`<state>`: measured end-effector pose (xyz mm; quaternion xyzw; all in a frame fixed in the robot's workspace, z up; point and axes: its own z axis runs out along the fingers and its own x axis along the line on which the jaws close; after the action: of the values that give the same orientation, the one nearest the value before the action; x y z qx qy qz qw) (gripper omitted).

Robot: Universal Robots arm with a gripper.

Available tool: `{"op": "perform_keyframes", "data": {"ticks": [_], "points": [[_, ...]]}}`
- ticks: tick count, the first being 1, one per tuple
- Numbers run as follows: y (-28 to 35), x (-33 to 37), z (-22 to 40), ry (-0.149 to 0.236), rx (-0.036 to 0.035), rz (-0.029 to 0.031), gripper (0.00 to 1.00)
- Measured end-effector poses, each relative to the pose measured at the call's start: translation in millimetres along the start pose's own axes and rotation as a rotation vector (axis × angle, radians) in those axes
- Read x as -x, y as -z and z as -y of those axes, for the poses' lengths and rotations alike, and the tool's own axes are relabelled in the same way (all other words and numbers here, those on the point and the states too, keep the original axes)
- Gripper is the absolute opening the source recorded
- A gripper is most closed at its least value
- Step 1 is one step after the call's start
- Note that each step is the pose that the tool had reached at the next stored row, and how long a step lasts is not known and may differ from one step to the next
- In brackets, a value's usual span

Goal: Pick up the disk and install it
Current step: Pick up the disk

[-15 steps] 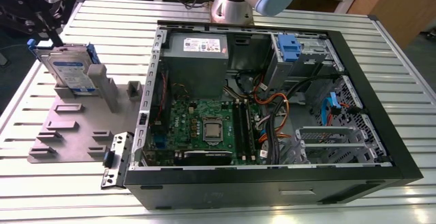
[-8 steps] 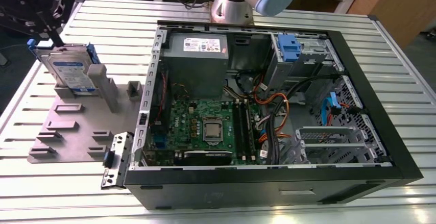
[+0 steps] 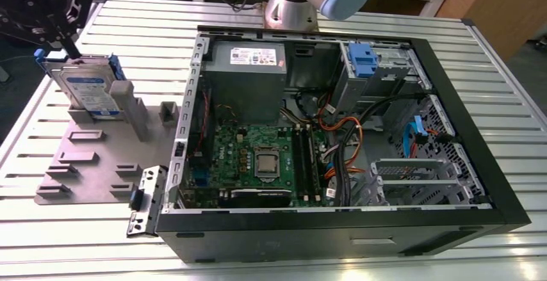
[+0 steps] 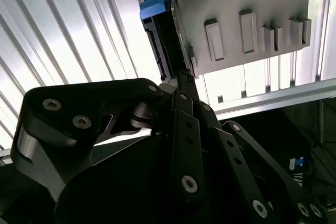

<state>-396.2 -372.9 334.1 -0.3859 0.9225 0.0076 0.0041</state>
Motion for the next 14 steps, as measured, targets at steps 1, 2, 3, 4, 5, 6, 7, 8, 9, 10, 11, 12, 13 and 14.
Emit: {"op": "perform_keyframes", "data": {"ticks": [1, 2, 3, 4, 5, 6, 7, 8, 9, 10, 11, 12, 13, 14], "points": [[0.0, 0.0, 0.0, 0.011, 0.0001, -0.0001, 0.11], [-0.1, 0.0, 0.0, 0.022, 0.0003, -0.0002, 0.11], [-0.1, 0.0, 0.0, 0.033, 0.0004, -0.0003, 0.11], [-0.1, 0.0, 0.0, 0.044, 0.0006, -0.0004, 0.11], [-0.1, 0.0, 0.0, 0.056, 0.0008, -0.0005, 0.11], [-0.2, 0.0, 0.0, 0.070, 0.0009, -0.0007, 0.11], [-0.2, 0.0, 0.0, 0.082, 0.0011, -0.0008, 0.11], [-0.2, 0.0, 0.0, 0.095, 0.0013, -0.0010, 0.11], [-0.2, 0.0, 0.0, 0.107, 0.0015, -0.0012, 0.11], [-0.3, 0.0, 0.0, 0.119, 0.0016, -0.0012, 0.11], [-0.3, 0.0, 0.0, 0.130, 0.0017, -0.0013, 0.11], [-0.3, 0.0, 0.0, 0.140, 0.0019, -0.0015, 0.11], [-0.3, 0.0, 0.0, 0.151, 0.0020, -0.0016, 0.11], [-0.3, 0.0, 0.0, 0.162, 0.0022, -0.0017, 0.11]]}}
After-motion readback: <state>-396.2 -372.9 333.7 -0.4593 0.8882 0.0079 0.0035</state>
